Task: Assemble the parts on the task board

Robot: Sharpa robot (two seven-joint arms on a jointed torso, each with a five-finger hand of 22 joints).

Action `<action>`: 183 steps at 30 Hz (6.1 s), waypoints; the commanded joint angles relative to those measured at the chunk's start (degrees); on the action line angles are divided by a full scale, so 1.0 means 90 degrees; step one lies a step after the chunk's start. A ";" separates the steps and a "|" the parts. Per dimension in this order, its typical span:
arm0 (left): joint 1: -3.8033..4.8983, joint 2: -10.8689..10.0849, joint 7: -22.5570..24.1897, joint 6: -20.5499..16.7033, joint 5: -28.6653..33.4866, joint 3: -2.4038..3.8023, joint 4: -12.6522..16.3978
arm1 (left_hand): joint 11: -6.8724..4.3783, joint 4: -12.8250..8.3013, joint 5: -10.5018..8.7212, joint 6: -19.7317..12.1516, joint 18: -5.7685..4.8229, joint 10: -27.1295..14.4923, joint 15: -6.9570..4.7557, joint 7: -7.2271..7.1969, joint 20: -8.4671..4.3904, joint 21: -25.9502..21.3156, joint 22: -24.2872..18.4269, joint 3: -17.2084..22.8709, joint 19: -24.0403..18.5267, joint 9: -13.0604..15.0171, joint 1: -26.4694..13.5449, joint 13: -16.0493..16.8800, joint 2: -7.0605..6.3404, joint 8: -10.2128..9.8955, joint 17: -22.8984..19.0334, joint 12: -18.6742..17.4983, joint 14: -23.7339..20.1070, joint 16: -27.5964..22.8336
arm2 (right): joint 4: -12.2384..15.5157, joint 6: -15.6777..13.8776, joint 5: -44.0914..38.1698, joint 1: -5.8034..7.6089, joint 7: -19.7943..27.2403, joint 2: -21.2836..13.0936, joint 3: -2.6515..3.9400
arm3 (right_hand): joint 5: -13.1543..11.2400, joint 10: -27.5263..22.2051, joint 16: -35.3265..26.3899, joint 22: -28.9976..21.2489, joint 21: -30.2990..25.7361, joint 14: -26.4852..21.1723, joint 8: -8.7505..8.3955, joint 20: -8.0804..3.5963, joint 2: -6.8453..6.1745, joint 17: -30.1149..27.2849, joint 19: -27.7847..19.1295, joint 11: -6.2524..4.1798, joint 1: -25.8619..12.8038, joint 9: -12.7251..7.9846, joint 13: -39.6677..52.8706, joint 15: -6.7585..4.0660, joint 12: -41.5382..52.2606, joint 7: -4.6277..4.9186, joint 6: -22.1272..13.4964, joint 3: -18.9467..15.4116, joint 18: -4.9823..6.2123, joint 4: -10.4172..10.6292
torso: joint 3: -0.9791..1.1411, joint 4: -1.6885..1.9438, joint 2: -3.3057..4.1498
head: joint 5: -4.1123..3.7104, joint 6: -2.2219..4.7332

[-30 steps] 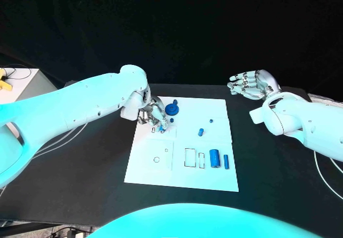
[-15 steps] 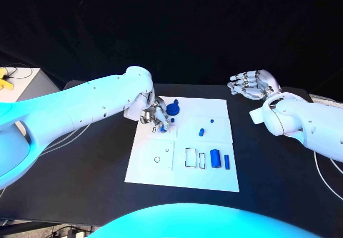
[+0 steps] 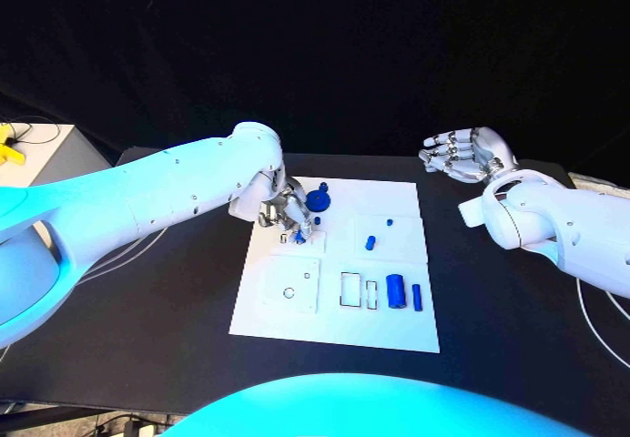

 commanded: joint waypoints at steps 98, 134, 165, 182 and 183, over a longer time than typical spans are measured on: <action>-0.0020 0.0344 -0.0090 0.0594 0.0330 -0.0034 -0.0599 | -0.0042 -0.1764 0.0138 0.0261 -0.0135 0.0173 -0.0064 -0.0161 -0.0010 0.0056 0.0062 0.1648 0.0070 0.0026 0.0013 0.0166 0.0074 -0.0054 0.1677 0.0092 0.0674 0.0069 | 0.0079 -0.0008 0.0013 0.0000 0.0111 -0.0005 0.0003 | 0.0027 -0.0024 -0.0038 -0.0010 0.0002 -0.0024 -0.0051 0.0031 -0.0091 -0.0031 -0.0023 0.0030 -0.0023 -0.0013 -0.0007 0.0013 -0.0049 0.0151 0.0012 0.0059 0.0086 -0.0006 | 0.0006 0.0005 -0.0008 | -0.0036 0.0000; -0.0039 0.0374 -0.0120 0.0421 0.0443 -0.0203 -0.0651 | -0.0077 -0.0655 -0.0061 0.0340 -0.0128 0.0284 -0.0081 -0.0231 -0.0026 -0.0110 -0.0061 -0.0081 0.0061 0.0255 -0.0106 0.0277 -0.0120 -0.0278 0.1677 0.0028 0.0674 0.0069 | 0.0109 0.0028 0.0013 0.0001 0.0104 -0.0017 0.0003 | 0.0028 -0.0007 -0.0031 -0.0007 0.0007 -0.0023 -0.0055 0.0035 -0.0104 -0.0058 -0.0031 0.0027 -0.0038 -0.0014 -0.0003 0.0013 -0.0057 0.0148 0.0026 0.0098 0.0089 -0.0013 | 0.0003 0.0001 -0.0010 | -0.0064 0.0000; -0.0057 0.0181 -0.0079 0.0163 0.0231 -0.0179 -0.0544 | -0.0099 0.0408 -0.0289 0.0503 -0.0137 0.0312 -0.0105 -0.0263 -0.0054 -0.0151 -0.0049 -0.1776 0.0123 0.0351 0.0184 0.0403 -0.0605 -0.0481 0.1677 0.0028 0.0674 0.0069 | 0.0099 0.0049 0.0013 -0.0001 0.0103 -0.0027 0.0003 | 0.0026 -0.0002 -0.0032 -0.0007 0.0007 -0.0028 -0.0058 0.0037 -0.0111 -0.0070 -0.0036 0.0027 -0.0048 -0.0015 -0.0002 0.0014 -0.0061 0.0148 0.0029 0.0111 0.0089 -0.0014 | 0.0004 -0.0003 -0.0011 | -0.0078 0.0000; -0.0058 -0.0108 -0.0041 0.0073 0.0299 -0.0100 -0.0248 | -0.0108 0.1219 -0.1946 0.0562 -0.0138 0.0333 -0.0112 -0.0276 -0.0061 -0.0165 -0.0032 -0.2536 0.0141 0.0441 0.0739 0.0446 -0.0722 -0.0571 0.1677 0.0002 0.0674 0.0069 | 0.0099 0.0057 0.0013 -0.0003 0.0103 -0.0038 0.0003 | 0.0026 -0.0002 -0.0032 -0.0007 0.0007 -0.0028 -0.0058 0.0037 -0.0111 -0.0070 -0.0036 0.0027 -0.0048 -0.0015 -0.0002 0.0014 -0.0061 0.0148 0.0029 0.0111 0.0089 -0.0014 | 0.0003 -0.0001 -0.0011 | -0.0100 0.0000; -0.0058 -0.0128 -0.0036 0.0048 0.0312 -0.0082 -0.0223 | -0.0108 0.1268 -0.2147 0.0568 -0.0139 0.0331 -0.0112 -0.0276 -0.0061 -0.0166 -0.0030 -0.2611 0.0143 0.0451 0.0775 0.0443 -0.0705 -0.0575 0.1677 -0.0004 0.0674 0.0069 | 0.0099 0.0058 0.0013 -0.0004 0.0103 -0.0039 0.0003 | 0.0026 -0.0002 -0.0032 -0.0007 0.0007 -0.0028 -0.0058 0.0037 -0.0111 -0.0070 -0.0036 0.0027 -0.0048 -0.0015 -0.0002 0.0014 -0.0061 0.0148 0.0029 0.0111 0.0089 -0.0014 | 0.0003 -0.0001 -0.0010 | -0.0103 0.0000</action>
